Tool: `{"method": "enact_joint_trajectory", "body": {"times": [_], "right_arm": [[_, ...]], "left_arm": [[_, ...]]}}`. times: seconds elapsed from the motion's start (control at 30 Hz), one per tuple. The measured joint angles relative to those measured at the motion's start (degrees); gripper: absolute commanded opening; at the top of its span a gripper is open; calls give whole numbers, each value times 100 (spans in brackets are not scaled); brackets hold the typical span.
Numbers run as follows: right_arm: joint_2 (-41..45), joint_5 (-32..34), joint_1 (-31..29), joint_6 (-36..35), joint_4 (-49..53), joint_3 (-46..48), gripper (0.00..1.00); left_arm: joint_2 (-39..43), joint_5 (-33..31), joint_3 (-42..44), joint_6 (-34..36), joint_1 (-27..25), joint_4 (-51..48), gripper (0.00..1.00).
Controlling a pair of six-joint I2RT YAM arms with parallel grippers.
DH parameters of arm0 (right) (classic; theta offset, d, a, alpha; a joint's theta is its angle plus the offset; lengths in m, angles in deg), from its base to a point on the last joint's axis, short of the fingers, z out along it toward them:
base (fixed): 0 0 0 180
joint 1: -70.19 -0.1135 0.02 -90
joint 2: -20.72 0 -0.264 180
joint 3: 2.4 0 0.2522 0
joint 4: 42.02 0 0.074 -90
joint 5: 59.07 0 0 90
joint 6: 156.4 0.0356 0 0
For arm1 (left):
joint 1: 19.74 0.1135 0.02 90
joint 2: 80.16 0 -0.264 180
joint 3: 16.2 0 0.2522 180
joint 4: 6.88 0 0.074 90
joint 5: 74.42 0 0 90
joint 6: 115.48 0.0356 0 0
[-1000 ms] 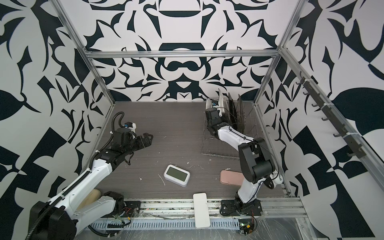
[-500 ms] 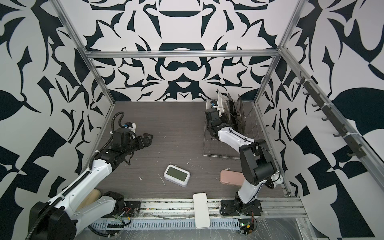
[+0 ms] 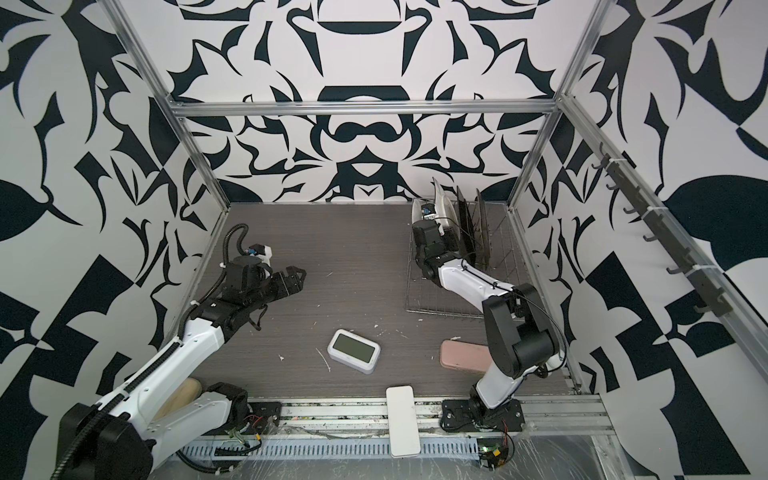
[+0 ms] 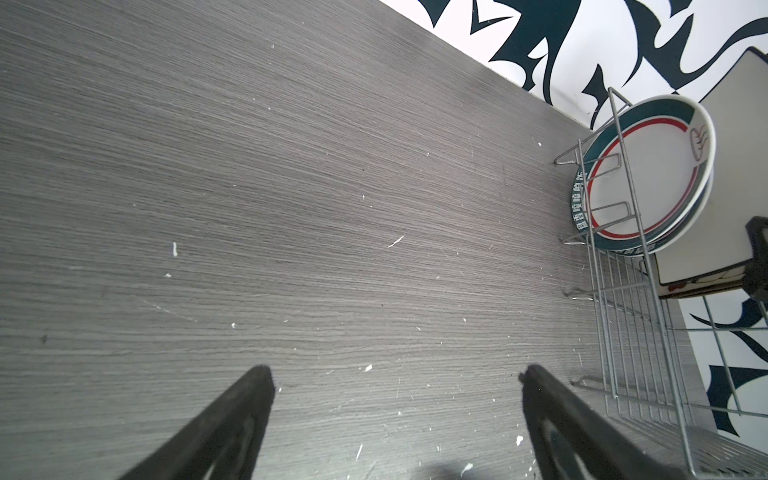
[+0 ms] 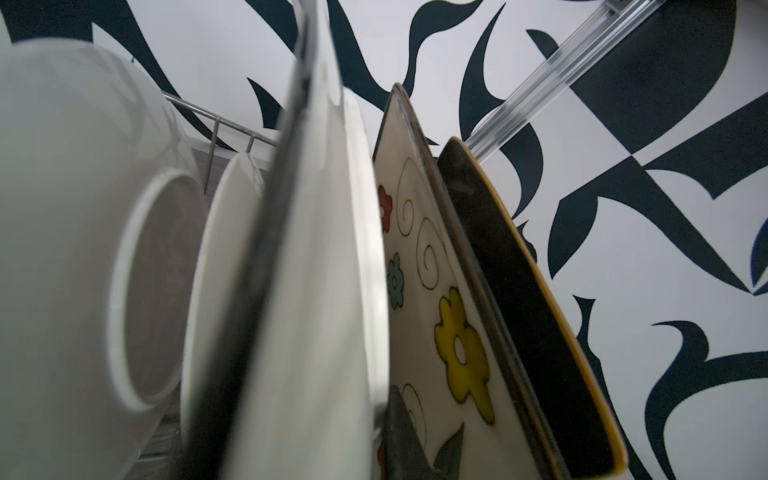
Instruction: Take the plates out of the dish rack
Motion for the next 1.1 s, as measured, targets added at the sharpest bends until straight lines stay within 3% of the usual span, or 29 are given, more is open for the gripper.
{"method": "enact_joint_trajectory", "body": {"times": [1.1], "right_arm": [[151,33,-85,-612,-723,199,0]], "left_arm": [[96,2,0,-44,0,-39,98]]}}
